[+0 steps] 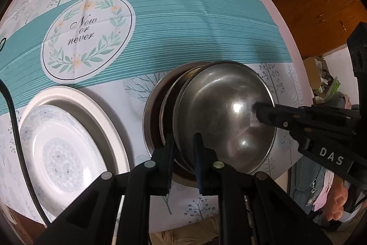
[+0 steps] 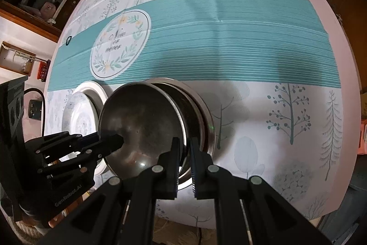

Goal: Organize plates and bowls

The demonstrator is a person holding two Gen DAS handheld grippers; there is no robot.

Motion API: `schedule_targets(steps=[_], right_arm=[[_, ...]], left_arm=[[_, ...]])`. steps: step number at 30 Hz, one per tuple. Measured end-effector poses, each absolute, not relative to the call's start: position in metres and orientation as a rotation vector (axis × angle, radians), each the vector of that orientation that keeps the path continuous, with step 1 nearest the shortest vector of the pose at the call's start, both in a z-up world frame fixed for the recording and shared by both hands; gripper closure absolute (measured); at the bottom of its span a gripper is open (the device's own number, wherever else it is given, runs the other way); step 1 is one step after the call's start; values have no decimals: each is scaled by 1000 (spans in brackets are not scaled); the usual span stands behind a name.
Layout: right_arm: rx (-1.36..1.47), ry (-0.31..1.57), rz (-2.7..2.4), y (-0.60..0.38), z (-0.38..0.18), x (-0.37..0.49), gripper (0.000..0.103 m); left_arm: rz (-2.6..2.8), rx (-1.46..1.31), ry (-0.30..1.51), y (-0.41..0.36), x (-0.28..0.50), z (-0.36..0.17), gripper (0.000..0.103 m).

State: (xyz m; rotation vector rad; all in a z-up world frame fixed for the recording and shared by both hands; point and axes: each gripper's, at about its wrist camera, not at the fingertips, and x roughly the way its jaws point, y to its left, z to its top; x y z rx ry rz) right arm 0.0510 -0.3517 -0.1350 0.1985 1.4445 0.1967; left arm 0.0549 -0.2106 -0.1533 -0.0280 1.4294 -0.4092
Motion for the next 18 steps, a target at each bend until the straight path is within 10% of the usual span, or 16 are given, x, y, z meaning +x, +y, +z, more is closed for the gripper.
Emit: schedule_targets(steps=[18], right_arm=[[98,1420,158,-343,-132,51,94]], left_arm=[[-420,-1,1351,-211,51,-133,38]])
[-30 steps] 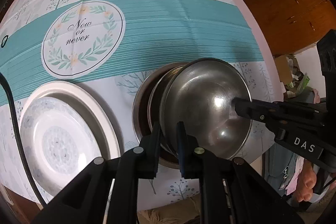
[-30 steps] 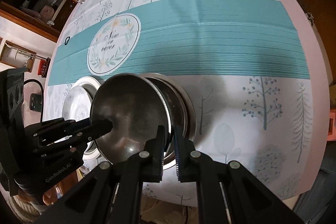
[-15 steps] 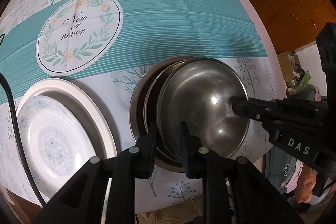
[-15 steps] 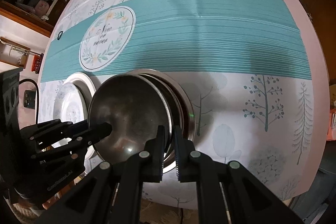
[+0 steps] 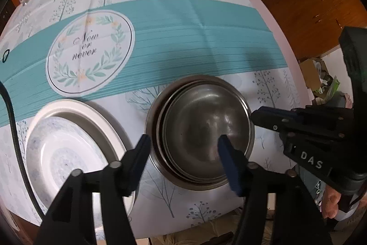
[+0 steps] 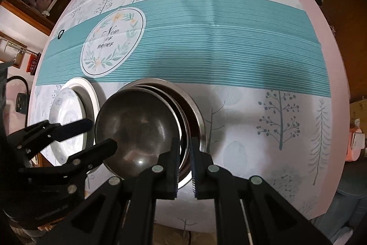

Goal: Organize plates and bowls

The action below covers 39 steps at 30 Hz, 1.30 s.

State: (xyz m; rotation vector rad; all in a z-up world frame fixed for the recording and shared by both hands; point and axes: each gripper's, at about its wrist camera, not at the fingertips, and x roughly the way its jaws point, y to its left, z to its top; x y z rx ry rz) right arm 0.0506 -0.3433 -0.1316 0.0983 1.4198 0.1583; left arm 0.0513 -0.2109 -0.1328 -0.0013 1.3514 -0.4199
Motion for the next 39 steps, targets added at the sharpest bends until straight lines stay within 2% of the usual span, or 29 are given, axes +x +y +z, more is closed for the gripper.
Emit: schedule_targets(steps=[6,9,11,12,17,19,24,26,29,32,39], right_arm=[[98,1403,172,-340,-126,48,94],[113,1391,183,-340,-122,46,90],[120,1374,182,-341,-117,45,77],[121,1364,177,-341,-114,44,75],[137,1322,184,-343,-100,42,74],[132,1303,182,-343,-94,40,74],[134,1258,185,-344,-83,36,72],[132,1228,182,-346,-79,34,62],[122,1178,170,-349,-74,30,51],[103,1157,163,-352,-77,29,47],[99,1228,169,-357,-107,30,46]], left_arm=[[-427,1,1290,-207,48,-117,22],[-409,-4,1265,-202,47,-109,21],[-409,-19,1261,-198,46,-105,21],[-406,-25,1257,-197,46,-102,21],[-382,3,1212,-197,42,-88,19],[-372,19,1189,-198,40,-83,13],[-330,35,1130,-196,36,-73,13],[-313,35,1117,-195,37,-72,13],[-309,16,1124,-192,40,-77,13],[-322,-28,1172,-188,43,-90,12],[-303,-121,1290,-173,49,-133,12]])
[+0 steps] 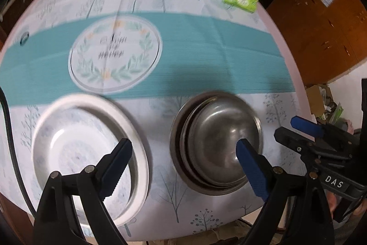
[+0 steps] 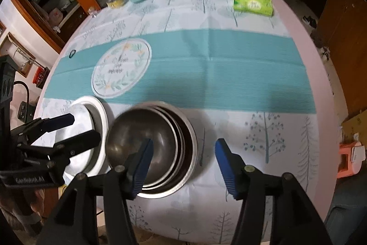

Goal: Organize plates and bowls

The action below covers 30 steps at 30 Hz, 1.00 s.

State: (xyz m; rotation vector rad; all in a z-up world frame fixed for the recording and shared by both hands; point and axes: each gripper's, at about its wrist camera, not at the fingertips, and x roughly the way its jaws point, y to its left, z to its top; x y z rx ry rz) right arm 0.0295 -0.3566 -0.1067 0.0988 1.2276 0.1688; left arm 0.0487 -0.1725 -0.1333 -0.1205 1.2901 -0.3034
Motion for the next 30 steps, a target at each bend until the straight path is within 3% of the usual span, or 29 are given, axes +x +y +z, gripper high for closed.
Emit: schedule_targets(steps=[16,23,27,30], right_arm=[[159,1381,214,-361,-163,40,46],[210,1418,244,-363,-172,46,47],[217,1440,263,-362,-174,49,59],[243,1456,279,-363,-176,51,64]], left_arm=[[-328,-302,1421,-167,55,-187,17],[-340,-306,1445,-174,61,-193,40],[-351,-303,1473,-178,64,-198,58],[-358,-328,1493,-178,66,-202,63]])
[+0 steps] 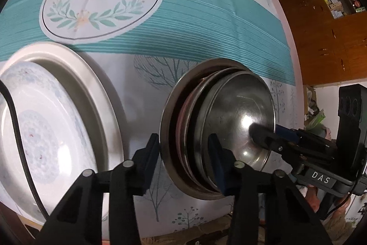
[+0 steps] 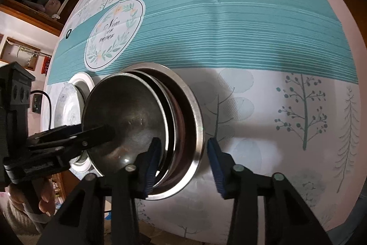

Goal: Organize plates and bowls

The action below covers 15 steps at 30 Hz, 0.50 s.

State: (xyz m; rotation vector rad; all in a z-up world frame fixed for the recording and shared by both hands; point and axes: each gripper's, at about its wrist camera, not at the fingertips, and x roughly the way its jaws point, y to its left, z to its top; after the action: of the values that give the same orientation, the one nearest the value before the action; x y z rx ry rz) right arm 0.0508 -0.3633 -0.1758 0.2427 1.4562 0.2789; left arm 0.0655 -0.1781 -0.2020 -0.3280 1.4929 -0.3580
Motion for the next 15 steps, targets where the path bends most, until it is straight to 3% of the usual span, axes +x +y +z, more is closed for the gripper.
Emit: schedule_targets(steps=[5,15], right_arm=[[252,1469,278,-364,-176,52,69],[269,1489,272,-366,-177,55,70]], left_arm=[[-348,-353,1507,-181,66,-205,65],[-307,-334,1521,-184,67,-205,68]])
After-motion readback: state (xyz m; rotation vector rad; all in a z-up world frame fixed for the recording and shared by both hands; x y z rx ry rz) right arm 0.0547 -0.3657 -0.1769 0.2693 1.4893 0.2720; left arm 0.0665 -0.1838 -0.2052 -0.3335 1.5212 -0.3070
